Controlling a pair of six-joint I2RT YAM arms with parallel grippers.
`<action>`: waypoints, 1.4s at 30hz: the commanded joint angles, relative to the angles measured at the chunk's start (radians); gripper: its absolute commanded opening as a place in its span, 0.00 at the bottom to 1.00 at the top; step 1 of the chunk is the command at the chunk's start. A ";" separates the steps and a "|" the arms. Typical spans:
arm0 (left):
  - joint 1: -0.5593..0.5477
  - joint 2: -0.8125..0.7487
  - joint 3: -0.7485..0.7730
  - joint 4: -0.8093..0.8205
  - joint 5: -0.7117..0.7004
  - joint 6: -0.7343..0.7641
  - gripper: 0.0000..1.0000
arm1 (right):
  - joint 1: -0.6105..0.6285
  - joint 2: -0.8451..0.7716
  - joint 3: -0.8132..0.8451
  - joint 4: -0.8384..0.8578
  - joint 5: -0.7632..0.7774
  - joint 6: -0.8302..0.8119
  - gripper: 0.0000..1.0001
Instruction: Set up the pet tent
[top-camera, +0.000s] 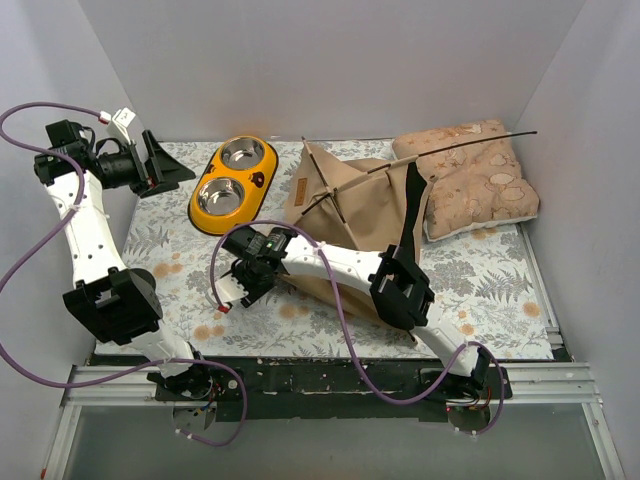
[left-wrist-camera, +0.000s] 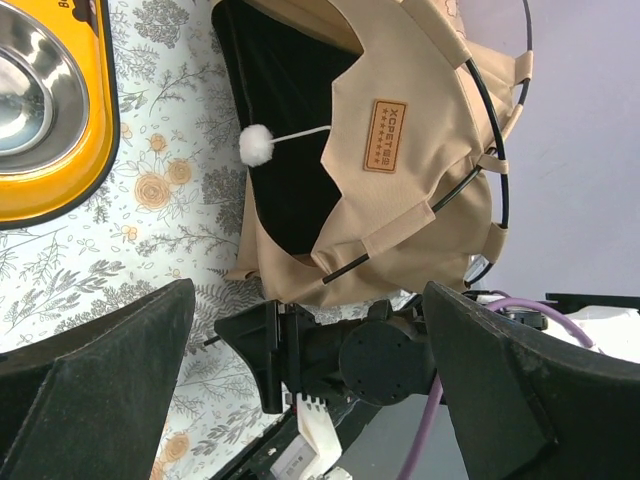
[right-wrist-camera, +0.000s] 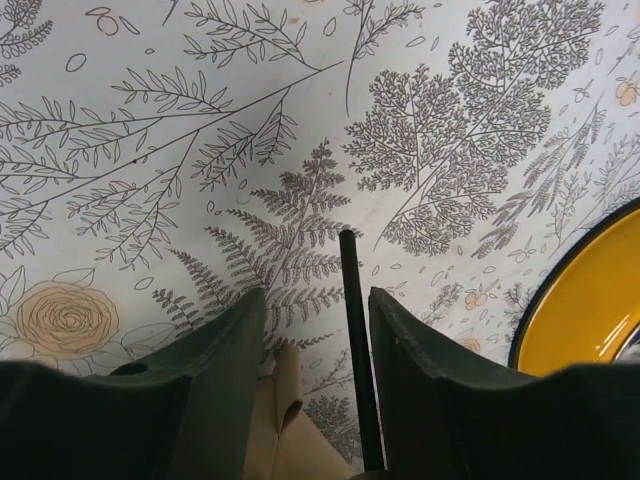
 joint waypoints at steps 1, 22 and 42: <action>0.012 -0.056 -0.025 -0.003 0.040 0.012 0.98 | -0.003 0.000 -0.015 0.053 0.016 -0.045 0.48; 0.019 -0.094 -0.127 0.242 0.093 -0.020 0.98 | -0.067 -0.132 0.158 0.048 -0.019 -0.082 0.01; -0.033 -0.393 -0.821 1.383 0.352 -0.218 0.93 | -0.168 -0.414 0.223 0.195 0.010 -0.044 0.01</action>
